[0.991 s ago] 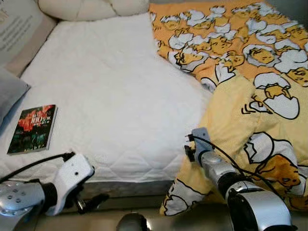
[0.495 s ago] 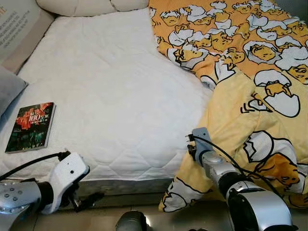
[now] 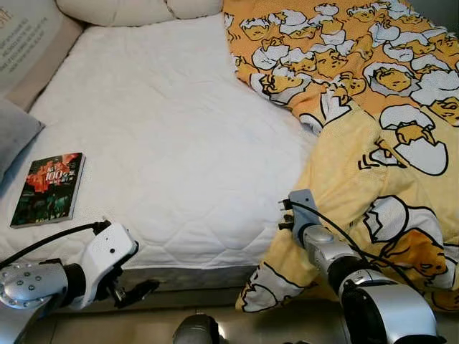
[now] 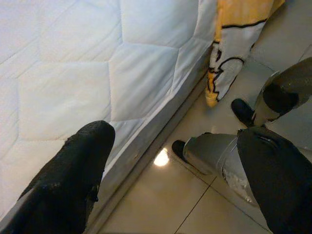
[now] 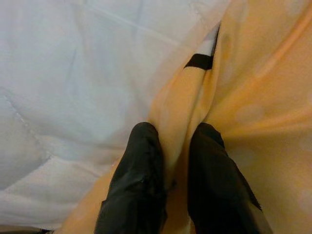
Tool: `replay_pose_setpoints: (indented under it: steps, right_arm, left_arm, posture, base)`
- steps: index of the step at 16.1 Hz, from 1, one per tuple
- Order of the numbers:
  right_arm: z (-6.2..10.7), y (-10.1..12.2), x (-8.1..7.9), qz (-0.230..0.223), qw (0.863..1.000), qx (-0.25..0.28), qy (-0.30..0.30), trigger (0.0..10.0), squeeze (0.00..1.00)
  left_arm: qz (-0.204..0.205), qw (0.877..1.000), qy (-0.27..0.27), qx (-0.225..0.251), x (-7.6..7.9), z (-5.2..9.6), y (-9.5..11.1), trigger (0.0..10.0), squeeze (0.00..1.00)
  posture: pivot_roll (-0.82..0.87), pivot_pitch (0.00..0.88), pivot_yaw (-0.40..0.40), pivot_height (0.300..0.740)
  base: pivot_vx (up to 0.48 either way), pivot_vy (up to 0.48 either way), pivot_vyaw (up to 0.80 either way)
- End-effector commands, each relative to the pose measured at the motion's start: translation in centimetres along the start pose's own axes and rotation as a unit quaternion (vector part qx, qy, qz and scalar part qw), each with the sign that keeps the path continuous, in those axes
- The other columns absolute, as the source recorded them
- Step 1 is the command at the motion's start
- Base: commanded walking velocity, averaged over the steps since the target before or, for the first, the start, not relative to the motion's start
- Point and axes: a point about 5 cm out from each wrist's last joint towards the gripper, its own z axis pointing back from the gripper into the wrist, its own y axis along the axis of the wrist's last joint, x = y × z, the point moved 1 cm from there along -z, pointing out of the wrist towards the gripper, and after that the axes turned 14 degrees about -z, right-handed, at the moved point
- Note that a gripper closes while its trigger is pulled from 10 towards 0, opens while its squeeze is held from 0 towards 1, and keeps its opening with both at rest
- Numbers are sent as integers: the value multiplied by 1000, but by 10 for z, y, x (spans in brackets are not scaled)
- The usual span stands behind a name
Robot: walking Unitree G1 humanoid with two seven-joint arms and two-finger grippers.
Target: Clean up the room
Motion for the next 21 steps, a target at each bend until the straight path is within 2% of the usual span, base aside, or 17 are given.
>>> replay_pose_setpoints:
  steps: [1,3,6,8,9,10,11,12,13,14,16,17,18,20,21]
  right_arm:
    - [0,1,-4,-13,1000,-8,17,0,0]
    - [0,4,-4,-17,999,-5,38,0,0]
    - [1,7,-2,-7,998,-5,62,0,0]
    - [4,5,0,0,991,-12,133,0,0]
    - [5,1,-2,10,987,-19,159,0,0]
    - [11,-15,-6,43,968,-47,242,0,0]
    - [18,-35,-9,63,948,-81,300,0,0]
    - [31,-69,-12,107,912,-129,376,0,0]
    - [39,-88,-13,124,890,-159,410,0,0]
    - [43,-95,-12,128,882,-167,421,0,0]
    - [61,-142,6,162,864,-228,419,0,0]
    - [67,-153,9,172,857,-240,423,0,0]
    - [74,-169,8,162,857,-256,417,0,0]
    - [75,-181,8,155,873,-259,382,0,0]
    - [73,-177,8,144,882,-242,377,1333,0]
  left_arm:
    - [-1,1000,10,2,-10,-3,-4,10000,0]
    - [-4,1000,18,9,-19,-11,-5,10000,0]
    - [-11,999,23,25,-21,-24,5,10000,0]
    - [-23,998,22,52,-19,-38,18,10000,0]
    - [-25,998,23,57,-19,-40,21,10000,0]
    - [-28,997,26,67,-20,-45,29,10000,0]
    - [-30,997,27,71,-19,-48,33,10000,0]
    - [-32,996,26,79,-18,-49,38,10000,0]
    - [-32,996,26,81,-18,-49,40,10000,0]
    - [-32,996,27,81,-18,-49,40,10000,0]
    - [-32,996,27,79,-19,-46,40,10000,0]
    - [-32,996,25,78,-18,-45,40,10000,0]
    - [-32,996,24,77,-19,-43,40,10000,0]
    - [-34,996,22,75,-21,-42,40,10000,0]
    - [-35,996,21,73,-21,-42,40,10000,0]
  posture:
    - [410,10,87,740]
    - [374,0,79,740]
    - [319,0,82,740]
    - [268,0,83,740]
    - [254,0,80,740]
    - [241,0,75,740]
    - [235,0,74,740]
    - [228,0,71,740]
    - [228,0,68,740]
    - [230,0,67,740]
    - [229,0,69,740]
    - [227,0,71,740]
    - [230,0,76,740]
    - [225,0,83,740]
    - [221,0,87,740]
  base:
    - [0,0,0]
    - [0,0,0]
    - [0,0,0]
    - [0,0,0]
    - [0,0,0]
    - [0,0,0]
    - [0,0,0]
    - [0,0,0]
    - [0,0,0]
    - [0,0,0]
    - [0,0,0]
    - [0,0,0]
    - [0,0,0]
    - [0,0,0]
    - [0,0,0]
